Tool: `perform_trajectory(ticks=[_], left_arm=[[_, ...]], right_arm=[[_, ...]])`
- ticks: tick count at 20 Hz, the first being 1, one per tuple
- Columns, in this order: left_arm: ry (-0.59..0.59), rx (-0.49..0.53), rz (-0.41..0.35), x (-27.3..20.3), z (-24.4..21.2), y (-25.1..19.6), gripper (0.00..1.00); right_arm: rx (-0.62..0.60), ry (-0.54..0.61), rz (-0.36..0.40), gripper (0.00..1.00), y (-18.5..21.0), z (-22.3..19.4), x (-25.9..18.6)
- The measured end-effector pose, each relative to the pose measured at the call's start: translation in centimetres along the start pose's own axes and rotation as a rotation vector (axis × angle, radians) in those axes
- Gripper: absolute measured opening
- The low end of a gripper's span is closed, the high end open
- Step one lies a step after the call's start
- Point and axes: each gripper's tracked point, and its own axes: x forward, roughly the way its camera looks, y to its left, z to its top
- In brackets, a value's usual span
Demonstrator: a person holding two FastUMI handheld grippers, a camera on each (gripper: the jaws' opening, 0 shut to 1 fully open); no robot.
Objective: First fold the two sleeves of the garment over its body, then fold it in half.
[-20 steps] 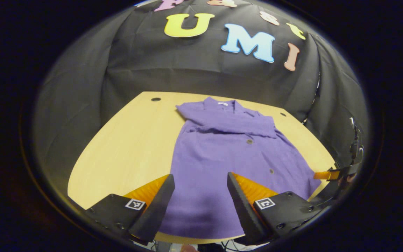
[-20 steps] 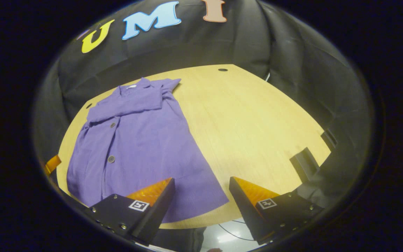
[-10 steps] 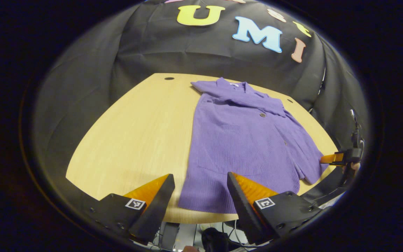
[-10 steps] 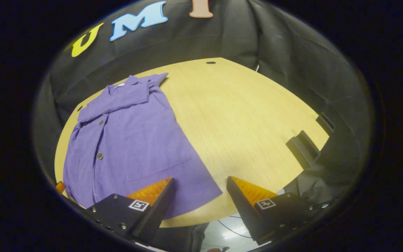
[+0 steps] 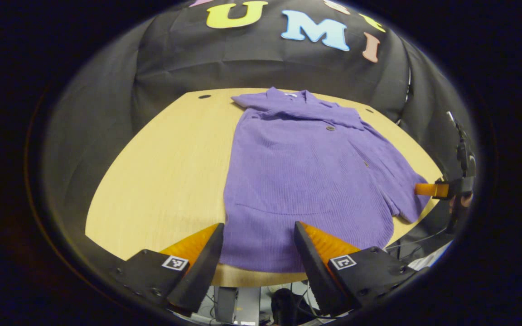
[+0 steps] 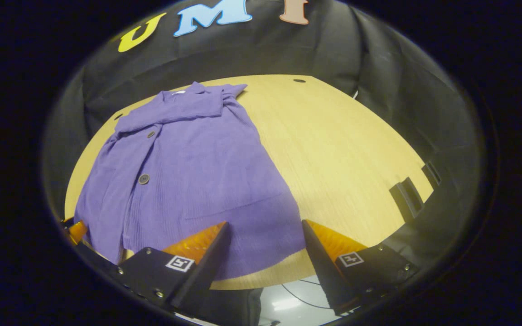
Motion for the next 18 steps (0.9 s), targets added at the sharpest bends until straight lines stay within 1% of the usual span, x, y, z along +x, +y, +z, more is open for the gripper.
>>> perform_trajectory(ticks=[1, 2, 3, 4, 6, 7, 8, 9, 10, 11, 12, 15, 18], left_arm=[[-0.002, 0.029, 0.010, 0.2, -0.1, -0.2, 0.94], [-0.008, 0.062, 0.002, 0.3, -0.1, -0.8, 0.76], [-0.013, 0.085, -0.025, 0.3, -0.1, -1.8, 0.69], [-0.015, 0.093, -0.030, 0.5, 0.0, -2.4, 0.55], [-0.013, 0.109, -0.039, 1.0, 0.3, -2.8, 0.29], [-0.011, 0.101, -0.043, 1.2, 0.2, -3.0, 0.24], [-0.007, 0.102, -0.053, 1.4, 0.5, -3.1, 0.18], [-0.001, 0.074, -0.048, 1.5, 0.7, -3.1, 0.19], [0.008, 0.055, -0.069, 1.6, 0.9, -3.5, 0.09], [0.016, 0.029, -0.084, 1.4, 1.0, -3.5, 0.09], [0.021, 0.006, -0.094, 1.4, 1.4, -3.8, 0.07], [-0.017, -0.033, -0.129, 0.4, 3.5, -4.7, 0.07], [-0.055, -0.108, -0.165, -0.5, 6.9, -5.1, 0.07]], right_arm=[[0.003, 0.006, 0.003, 0.99, 0.1, 0.2, 0.0], [0.001, 0.008, 0.009, 0.93, 0.3, 0.1, 0.0], [-0.007, 0.009, 0.017, 0.90, 0.7, 0.2, 0.1], [-0.007, 0.009, 0.024, 0.76, 1.0, 0.2, 0.0], [0.016, 0.006, 0.033, 0.54, 1.5, 0.3, 0.1], [0.042, 0.003, 0.025, 0.42, 1.7, 0.3, 0.0], [0.038, 0.006, 0.025, 0.29, 1.7, 0.3, 0.1], [0.024, 0.010, 0.031, 0.29, 1.8, 0.5, 0.2], [0.065, -0.018, 0.029, 0.29, 2.1, 1.3, 0.2], [0.086, 0.015, 0.049, 0.17, 2.1, 0.5, 0.5], [0.111, 0.012, 0.056, 0.05, 2.1, 0.8, 0.0], [0.182, -0.026, 0.103, 0.05, 1.9, 2.6, -1.3], [0.232, -0.074, 0.201, 0.05, 2.7, 5.6, -2.8]])
